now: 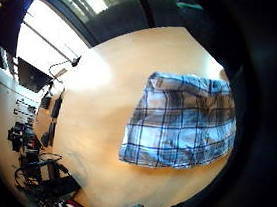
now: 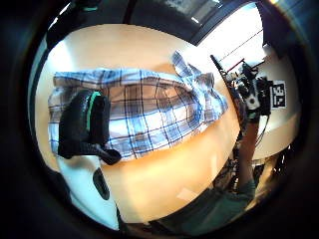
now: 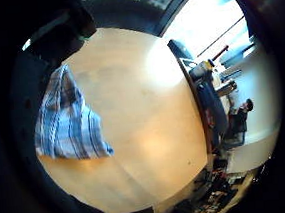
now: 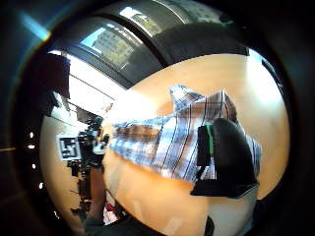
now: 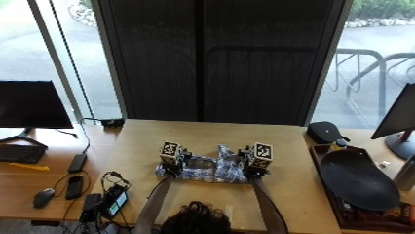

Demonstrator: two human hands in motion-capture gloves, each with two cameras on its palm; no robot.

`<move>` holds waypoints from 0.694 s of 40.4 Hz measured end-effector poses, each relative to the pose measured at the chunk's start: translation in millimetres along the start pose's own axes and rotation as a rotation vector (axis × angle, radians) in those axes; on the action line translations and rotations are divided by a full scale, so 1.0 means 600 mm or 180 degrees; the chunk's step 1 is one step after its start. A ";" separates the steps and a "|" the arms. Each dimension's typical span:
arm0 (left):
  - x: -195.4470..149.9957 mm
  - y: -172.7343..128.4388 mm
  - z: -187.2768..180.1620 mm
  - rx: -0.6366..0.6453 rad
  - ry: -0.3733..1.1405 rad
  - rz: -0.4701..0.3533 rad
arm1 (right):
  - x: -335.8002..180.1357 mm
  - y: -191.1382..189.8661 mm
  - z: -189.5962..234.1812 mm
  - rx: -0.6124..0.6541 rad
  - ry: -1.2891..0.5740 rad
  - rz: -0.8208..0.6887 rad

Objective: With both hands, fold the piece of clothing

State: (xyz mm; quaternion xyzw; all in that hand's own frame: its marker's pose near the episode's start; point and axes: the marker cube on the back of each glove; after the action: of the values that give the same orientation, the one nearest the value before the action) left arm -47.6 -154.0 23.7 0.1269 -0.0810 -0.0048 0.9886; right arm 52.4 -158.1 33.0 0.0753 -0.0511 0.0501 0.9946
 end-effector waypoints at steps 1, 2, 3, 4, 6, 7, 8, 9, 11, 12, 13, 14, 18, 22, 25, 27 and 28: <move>0.002 0.006 0.008 -0.0058 -0.0047 0.0014 | 0.007 0.012 0.003 -0.0094 -0.0054 0.0060; 0.004 0.010 0.017 -0.0115 -0.0090 0.0027 | 0.013 0.023 0.006 -0.0187 -0.0086 0.0120; 0.004 0.012 0.027 -0.0179 -0.0140 0.0036 | 0.020 0.033 0.010 -0.0288 -0.0102 0.0182; 0.003 0.015 0.038 -0.0255 -0.0196 0.0037 | 0.026 0.043 0.014 -0.0397 -0.0109 0.0250; 0.004 0.017 0.063 -0.0423 -0.0231 0.0028 | 0.035 0.061 0.018 -0.0602 -0.0122 0.0385; 0.009 0.017 0.076 -0.0503 -0.0154 0.0029 | 0.036 0.071 0.015 -0.0689 -0.0131 0.0433; 0.018 0.017 0.089 -0.0586 -0.0006 0.0042 | 0.037 0.081 0.011 -0.0767 -0.0139 0.0460; 0.030 0.019 0.099 -0.0678 0.0190 0.0066 | 0.036 0.089 0.007 -0.0838 -0.0144 0.0471; 0.052 0.025 0.113 -0.0885 0.0594 0.0131 | 0.039 0.100 0.006 -0.0984 -0.0103 0.0510; 0.060 0.029 0.119 -0.0990 0.0761 0.0156 | 0.043 0.104 0.010 -0.1085 -0.0058 0.0556; 0.065 0.031 0.126 -0.1093 0.0885 0.0164 | 0.046 0.107 0.016 -0.1210 -0.0023 0.0606; 0.068 0.034 0.132 -0.1206 0.0962 0.0153 | 0.047 0.110 0.023 -0.1342 -0.0023 0.0640; 0.076 0.057 0.141 -0.1766 0.1051 0.0148 | 0.047 0.108 0.046 -0.1652 0.0034 0.0803; 0.091 0.059 0.147 -0.1871 0.1208 0.0333 | 0.052 0.101 0.055 -0.1784 0.0427 0.1108; 0.087 0.062 0.151 -0.1900 0.1111 0.0286 | 0.050 0.091 0.065 -0.1795 0.0611 0.1194; 0.095 0.060 0.151 -0.1844 0.1269 0.0383 | 0.044 0.089 0.067 -0.1871 0.0652 0.1215; 0.102 0.057 0.152 -0.1779 0.1412 0.0476 | 0.041 0.088 0.067 -0.1899 0.0662 0.1226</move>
State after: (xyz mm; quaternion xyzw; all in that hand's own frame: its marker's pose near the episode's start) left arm -2.6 -145.3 129.0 -0.1565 0.1308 0.0732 0.9762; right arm 67.3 -110.1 83.0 -0.2344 0.0246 0.2266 0.9450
